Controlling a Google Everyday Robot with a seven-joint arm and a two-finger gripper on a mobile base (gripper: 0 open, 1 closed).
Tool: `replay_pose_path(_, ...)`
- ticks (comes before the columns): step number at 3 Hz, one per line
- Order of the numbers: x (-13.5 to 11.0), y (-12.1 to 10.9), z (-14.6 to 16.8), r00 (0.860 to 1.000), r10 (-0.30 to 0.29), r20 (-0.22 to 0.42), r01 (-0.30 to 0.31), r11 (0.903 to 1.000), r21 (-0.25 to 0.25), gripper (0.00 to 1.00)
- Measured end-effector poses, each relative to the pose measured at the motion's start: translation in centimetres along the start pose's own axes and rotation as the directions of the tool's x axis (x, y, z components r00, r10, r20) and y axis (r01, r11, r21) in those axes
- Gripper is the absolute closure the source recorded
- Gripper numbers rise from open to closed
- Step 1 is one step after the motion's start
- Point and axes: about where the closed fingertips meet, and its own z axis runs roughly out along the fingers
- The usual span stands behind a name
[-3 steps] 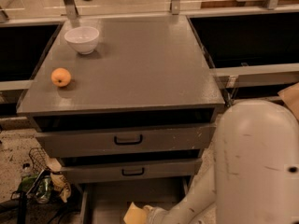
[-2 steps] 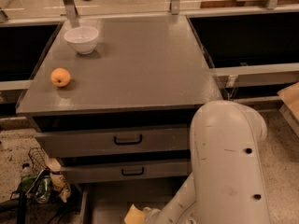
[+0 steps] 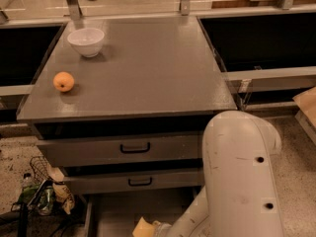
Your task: Place sponge into bottom drawer
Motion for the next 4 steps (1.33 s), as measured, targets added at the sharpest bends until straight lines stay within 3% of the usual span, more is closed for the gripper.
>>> replay_pose_path(2, 3.0, 0.3, 6.3, 0.996, 0.089, -0.001, -0.089, 0.9949, 0.048, 1.0)
replay_pose_path(3, 3.0, 0.3, 6.6, 0.996, 0.089, 0.0, -0.089, 0.9949, 0.047, 1.0)
replay_pose_path(4, 4.3, 0.2, 9.6, 0.993, 0.117, -0.03, -0.115, 0.9917, 0.057, 1.0)
